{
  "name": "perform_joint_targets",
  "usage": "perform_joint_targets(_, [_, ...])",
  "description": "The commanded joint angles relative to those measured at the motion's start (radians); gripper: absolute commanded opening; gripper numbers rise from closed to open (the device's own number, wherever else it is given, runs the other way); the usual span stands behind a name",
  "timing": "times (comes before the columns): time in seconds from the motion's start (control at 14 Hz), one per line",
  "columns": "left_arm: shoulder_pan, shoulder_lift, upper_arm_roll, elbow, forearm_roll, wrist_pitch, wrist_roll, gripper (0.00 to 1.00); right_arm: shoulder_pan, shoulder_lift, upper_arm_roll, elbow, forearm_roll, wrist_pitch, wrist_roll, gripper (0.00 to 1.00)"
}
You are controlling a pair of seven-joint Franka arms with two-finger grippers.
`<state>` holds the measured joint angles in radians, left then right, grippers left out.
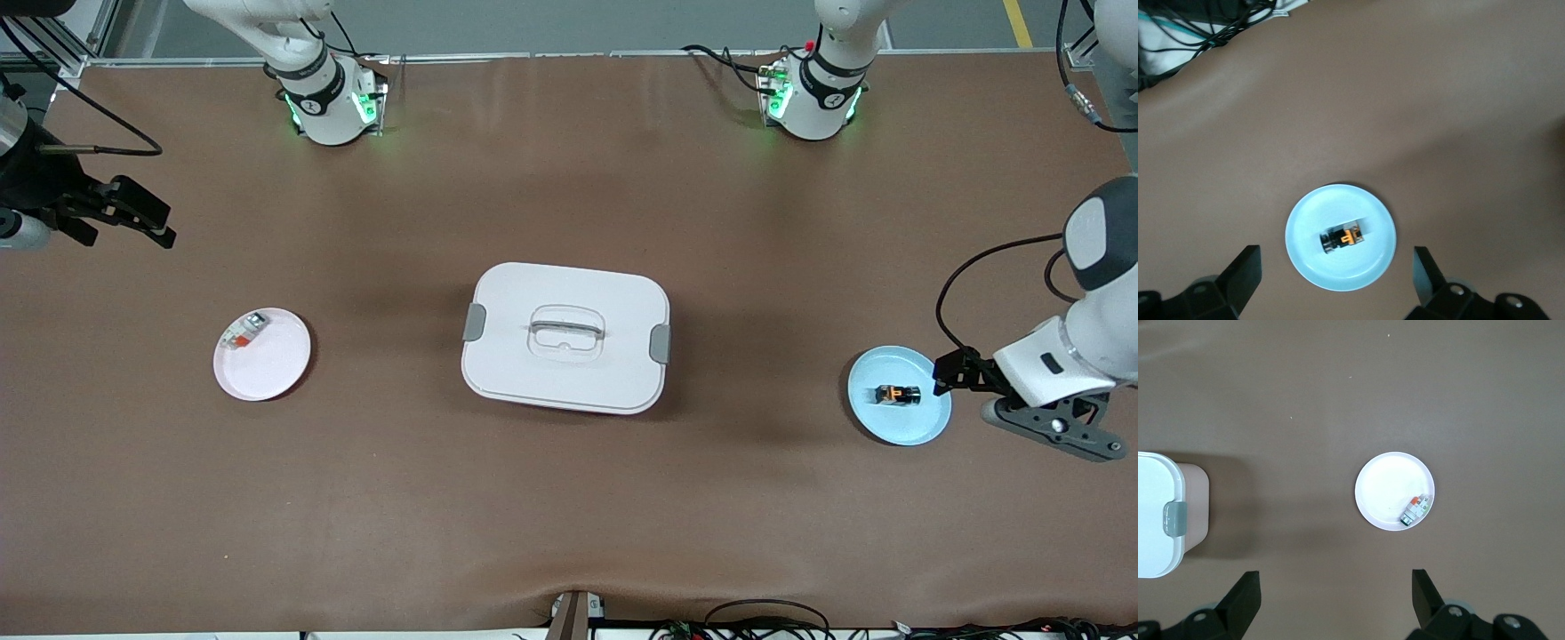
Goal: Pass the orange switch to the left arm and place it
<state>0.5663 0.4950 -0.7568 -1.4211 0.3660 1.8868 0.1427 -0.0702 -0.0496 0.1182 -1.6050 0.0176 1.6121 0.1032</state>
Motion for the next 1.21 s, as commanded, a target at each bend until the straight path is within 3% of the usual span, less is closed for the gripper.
perform_joint_targets(0.0, [0.006,-0.071,-0.006,-0.007,-0.029,-0.046,-0.162,1.0,0.0,-0.003,0.002,0.014,-0.021,-0.015,-0.002,1.0])
perform_joint_targets(0.21, [0.009,-0.108,-0.018,-0.006,-0.033,-0.098,-0.251,1.0,-0.003,-0.003,-0.002,0.026,-0.022,-0.015,-0.003,1.0])
perform_joint_targets(0.85, [0.012,-0.208,-0.019,0.04,-0.105,-0.267,-0.258,1.0,-0.025,-0.003,-0.006,0.056,-0.018,-0.054,-0.008,1.0])
perform_joint_targets(1.14, [0.004,-0.251,-0.012,0.04,-0.137,-0.284,-0.256,1.0,-0.029,-0.001,-0.006,0.062,-0.018,-0.054,-0.01,1.0])
